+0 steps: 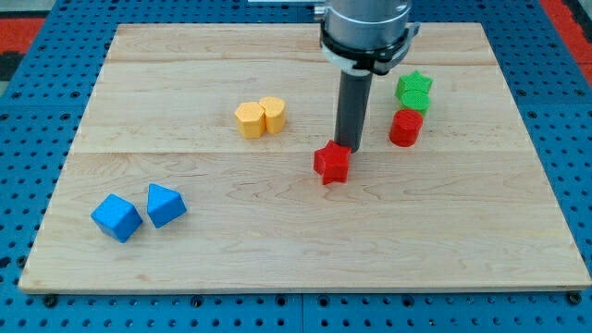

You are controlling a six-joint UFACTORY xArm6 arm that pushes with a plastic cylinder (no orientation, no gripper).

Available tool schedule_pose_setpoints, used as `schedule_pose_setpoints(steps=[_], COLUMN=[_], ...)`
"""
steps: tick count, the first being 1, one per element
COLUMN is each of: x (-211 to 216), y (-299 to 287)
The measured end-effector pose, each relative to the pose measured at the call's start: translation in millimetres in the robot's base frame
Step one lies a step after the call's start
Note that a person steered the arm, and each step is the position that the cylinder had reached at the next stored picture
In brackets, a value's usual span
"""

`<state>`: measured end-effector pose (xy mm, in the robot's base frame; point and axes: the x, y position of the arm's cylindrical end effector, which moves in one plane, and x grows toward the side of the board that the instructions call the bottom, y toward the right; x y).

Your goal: Move the red circle towards the red star

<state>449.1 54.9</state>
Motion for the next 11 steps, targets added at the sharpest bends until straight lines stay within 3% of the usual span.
schedule_pose_setpoints(steps=[2,3,4,5,6,7,8,9,10,11], x=[94.6,48.0,33.7,-5.5,-34.3,-29.5,-75.6,-115.4,-66.4,25.9], y=[-65.4,-41.0,71.2,116.7,84.5,22.7,49.4,31.3,-0.7,-39.5])
